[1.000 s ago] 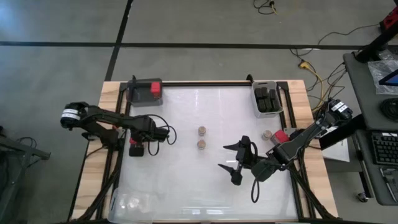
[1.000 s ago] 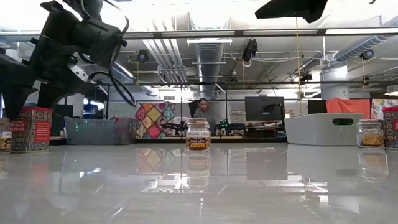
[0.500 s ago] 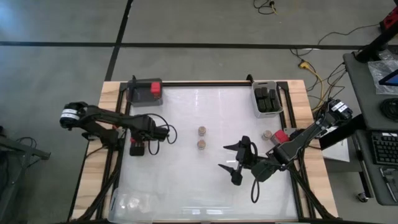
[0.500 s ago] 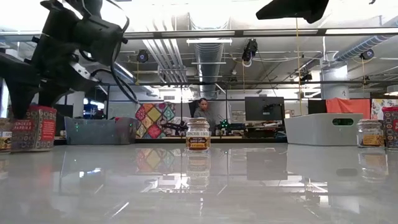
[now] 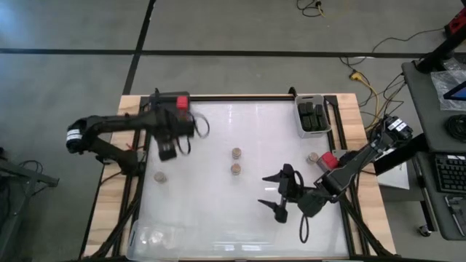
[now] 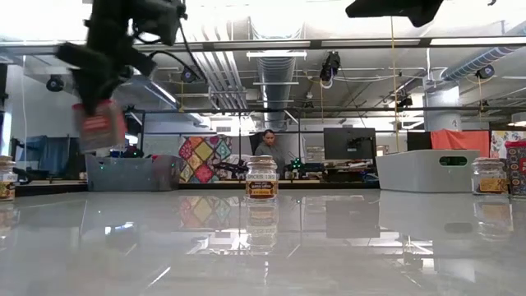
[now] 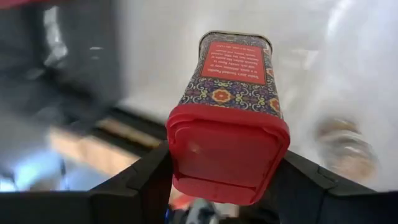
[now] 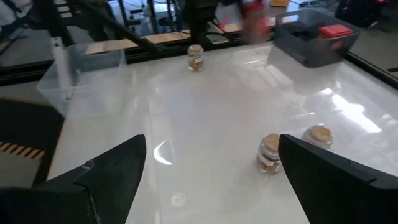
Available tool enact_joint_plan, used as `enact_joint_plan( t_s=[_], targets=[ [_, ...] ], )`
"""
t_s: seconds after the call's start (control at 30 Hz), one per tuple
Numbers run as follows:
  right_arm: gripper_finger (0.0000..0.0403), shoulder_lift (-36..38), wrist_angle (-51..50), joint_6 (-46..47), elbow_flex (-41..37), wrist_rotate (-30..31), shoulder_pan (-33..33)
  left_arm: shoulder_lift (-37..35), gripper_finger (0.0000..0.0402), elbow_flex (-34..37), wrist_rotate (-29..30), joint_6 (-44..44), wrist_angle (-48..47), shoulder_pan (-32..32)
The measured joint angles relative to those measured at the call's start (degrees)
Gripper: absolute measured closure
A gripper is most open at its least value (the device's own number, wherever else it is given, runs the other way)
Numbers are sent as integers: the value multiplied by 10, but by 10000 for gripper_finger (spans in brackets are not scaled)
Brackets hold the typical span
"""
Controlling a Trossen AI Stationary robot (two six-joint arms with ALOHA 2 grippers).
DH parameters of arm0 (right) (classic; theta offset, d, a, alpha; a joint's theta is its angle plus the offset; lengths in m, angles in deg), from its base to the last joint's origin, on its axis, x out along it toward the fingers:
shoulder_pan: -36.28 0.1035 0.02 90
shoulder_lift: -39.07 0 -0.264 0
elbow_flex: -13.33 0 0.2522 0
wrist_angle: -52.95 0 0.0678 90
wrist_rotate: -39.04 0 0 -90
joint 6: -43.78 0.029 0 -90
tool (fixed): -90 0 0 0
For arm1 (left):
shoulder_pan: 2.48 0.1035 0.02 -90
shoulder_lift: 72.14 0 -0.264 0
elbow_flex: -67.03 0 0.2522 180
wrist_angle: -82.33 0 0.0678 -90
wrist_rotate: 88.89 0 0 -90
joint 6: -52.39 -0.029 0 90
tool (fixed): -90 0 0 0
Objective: Sort spices by type
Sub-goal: Put the red seasoning can into the black bin
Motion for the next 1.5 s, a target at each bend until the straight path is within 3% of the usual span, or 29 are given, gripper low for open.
enact_joint_plan(
  t_s=[0.07, 0.3, 0.5, 0.67, 0.87, 1.0, 1.17, 1.5],
  targets=[
    [46, 0, 0, 0, 0, 0, 10, 1, 198, -27, 30, 3, -2, 63],
    [46, 0, 0, 21, 0, 2, 37, 43, 197, -111, 28, 4, 27, 302],
    [46, 0, 0, 24, 0, 2, 48, 120, 196, -151, -24, 9, 27, 443],
    [46, 0, -6, 27, 0, 2, 52, 197, 196, -233, -69, 16, 11, 455],
    [46, 0, -23, 29, 0, 2, 57, 286, 196, -314, -68, 45, -31, 466],
    [46, 0, -41, 40, 0, 2, 72, 311, 196, -327, -102, 81, -30, 487],
    [46, 0, -62, 73, 0, 2, 95, 328, 196, -328, -99, 127, -28, 509],
    [46, 0, -63, 52, 0, 2, 112, 344, 196, -327, -92, 223, -23, 510]
  ],
)
